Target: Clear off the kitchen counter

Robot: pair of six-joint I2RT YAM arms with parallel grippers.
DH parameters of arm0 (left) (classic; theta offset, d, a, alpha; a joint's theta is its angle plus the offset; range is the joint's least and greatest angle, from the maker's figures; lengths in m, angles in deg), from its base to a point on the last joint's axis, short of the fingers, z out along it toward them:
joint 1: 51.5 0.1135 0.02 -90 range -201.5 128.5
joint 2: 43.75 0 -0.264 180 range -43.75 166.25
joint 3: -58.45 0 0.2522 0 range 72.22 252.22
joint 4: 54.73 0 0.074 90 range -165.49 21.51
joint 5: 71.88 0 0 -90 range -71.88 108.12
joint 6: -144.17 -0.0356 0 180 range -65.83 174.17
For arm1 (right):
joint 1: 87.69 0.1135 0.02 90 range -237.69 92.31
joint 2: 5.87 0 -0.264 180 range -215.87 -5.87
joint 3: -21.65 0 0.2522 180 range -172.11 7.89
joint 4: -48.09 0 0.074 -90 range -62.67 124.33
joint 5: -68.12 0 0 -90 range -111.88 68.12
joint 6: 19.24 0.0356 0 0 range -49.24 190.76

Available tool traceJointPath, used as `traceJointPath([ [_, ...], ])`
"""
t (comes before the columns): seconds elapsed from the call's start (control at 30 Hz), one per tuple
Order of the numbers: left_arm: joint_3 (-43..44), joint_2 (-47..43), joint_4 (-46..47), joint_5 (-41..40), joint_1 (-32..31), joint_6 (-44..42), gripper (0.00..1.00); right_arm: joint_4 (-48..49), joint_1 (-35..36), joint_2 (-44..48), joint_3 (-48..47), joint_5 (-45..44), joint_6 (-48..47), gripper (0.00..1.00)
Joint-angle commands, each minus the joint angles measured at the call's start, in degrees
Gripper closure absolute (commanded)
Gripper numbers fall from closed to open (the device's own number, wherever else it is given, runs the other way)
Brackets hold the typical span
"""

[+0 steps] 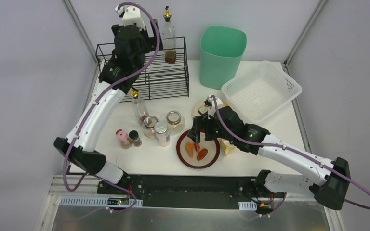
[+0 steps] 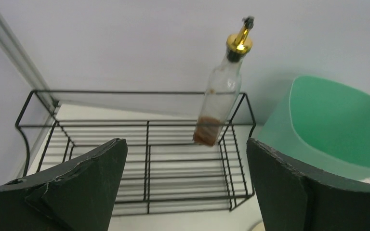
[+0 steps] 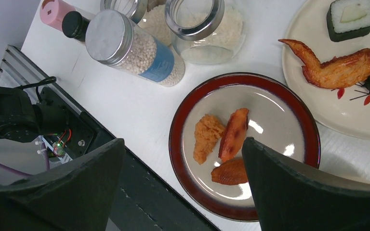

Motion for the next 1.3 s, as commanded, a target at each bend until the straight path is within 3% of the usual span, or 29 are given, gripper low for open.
traceJointPath([
  [0.0, -9.2, -10.1, -6.0, 1.2, -0.9, 5.6, 0.01, -2.0, 0.3, 2.1, -2.0, -0.2, 0.6, 0.04],
  [0.37, -33.5, -29.6, -13.0, 8.7, -1.4, 13.6, 0.01, -3.8, 0.4, 2.3, -2.1, 1.5, 0.6, 0.04],
  [1.27, -51.4, -54.1, -20.5, 23.8, -1.4, 14.1, 0.01, -9.3, 0.9, 1.6, -1.5, 0.9, -0.4, 0.0],
])
